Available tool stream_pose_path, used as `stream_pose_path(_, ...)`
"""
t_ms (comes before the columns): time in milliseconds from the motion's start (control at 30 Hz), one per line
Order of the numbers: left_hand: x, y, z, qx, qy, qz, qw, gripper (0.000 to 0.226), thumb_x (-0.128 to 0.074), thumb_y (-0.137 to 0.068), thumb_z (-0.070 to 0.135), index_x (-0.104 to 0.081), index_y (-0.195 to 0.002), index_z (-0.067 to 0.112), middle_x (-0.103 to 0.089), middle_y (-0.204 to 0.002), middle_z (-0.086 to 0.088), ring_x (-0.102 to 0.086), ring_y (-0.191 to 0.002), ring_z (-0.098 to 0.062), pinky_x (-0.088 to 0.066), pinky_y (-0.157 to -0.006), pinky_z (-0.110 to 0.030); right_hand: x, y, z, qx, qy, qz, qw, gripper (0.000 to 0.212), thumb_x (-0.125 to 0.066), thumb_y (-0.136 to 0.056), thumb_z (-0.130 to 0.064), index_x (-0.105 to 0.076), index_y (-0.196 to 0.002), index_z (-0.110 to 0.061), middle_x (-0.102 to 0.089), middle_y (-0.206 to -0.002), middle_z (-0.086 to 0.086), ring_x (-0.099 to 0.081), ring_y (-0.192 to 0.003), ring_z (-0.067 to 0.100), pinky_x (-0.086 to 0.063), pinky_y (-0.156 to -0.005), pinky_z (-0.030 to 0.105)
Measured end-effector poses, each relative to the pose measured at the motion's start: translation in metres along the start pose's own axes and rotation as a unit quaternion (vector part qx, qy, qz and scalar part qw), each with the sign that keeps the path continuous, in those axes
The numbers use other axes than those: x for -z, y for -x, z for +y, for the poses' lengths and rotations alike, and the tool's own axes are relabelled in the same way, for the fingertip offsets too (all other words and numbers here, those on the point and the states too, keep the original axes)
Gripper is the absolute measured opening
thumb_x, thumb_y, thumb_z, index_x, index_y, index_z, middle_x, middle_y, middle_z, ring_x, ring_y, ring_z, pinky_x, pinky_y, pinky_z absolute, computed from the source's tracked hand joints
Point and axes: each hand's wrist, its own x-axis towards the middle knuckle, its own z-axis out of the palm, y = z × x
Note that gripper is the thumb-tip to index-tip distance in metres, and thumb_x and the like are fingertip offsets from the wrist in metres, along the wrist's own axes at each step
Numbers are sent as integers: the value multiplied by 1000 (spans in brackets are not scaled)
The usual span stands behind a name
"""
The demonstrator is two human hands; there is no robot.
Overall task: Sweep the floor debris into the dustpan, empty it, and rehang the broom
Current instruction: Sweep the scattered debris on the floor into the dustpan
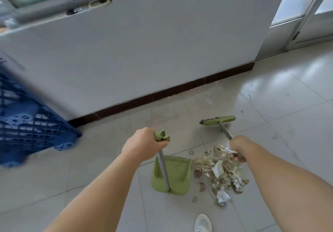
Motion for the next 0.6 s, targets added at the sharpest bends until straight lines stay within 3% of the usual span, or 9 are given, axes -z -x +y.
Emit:
stream_pose_path(233,-2,-21,-1,-8,-2,-11,1000,39,-66,-84,53,-60,-81,15,-60,-73,2,-52,-59,-16,-42,-54,-27,-28,16,19,-44,-139,-114,983,38,-36,-98,-14,-57,-73,3,-54,-38,12,-47,-22,17,-43,-32,19)
stream_pose_path(333,-2,-26,-1,-29,-11,-20,999,40,-65,-85,53,-61,-82,13,-59,-72,1,-51,-59,-16,-43,-55,-27,-50,33,26,-51,-164,-101,980,30,-34,-95,-14,-59,-87,0,-57,-49,12,-50,-33,17,-45,-37,21)
stream_pose_path(433,-1,-27,-3,-66,-25,-25,997,39,-65,-86,53,-60,-80,15,-60,-71,1,-53,-60,-15,-45,-57,-28,-57,56,24,-40,-236,-82,967,24,-31,-93,-9,-53,-88,-1,-51,-56,12,-41,-42,15,-37,-41,21)
stream_pose_path(600,8,-21,-23,-129,-42,-35,990,41,-64,-86,54,-64,-82,13,-63,-73,0,-55,-61,-15,-45,-55,-27,-77,100,39,-17,-373,-16,927,26,-35,-91,-7,-60,-91,-1,-49,-35,6,-36,-27,11,-34,-35,13)
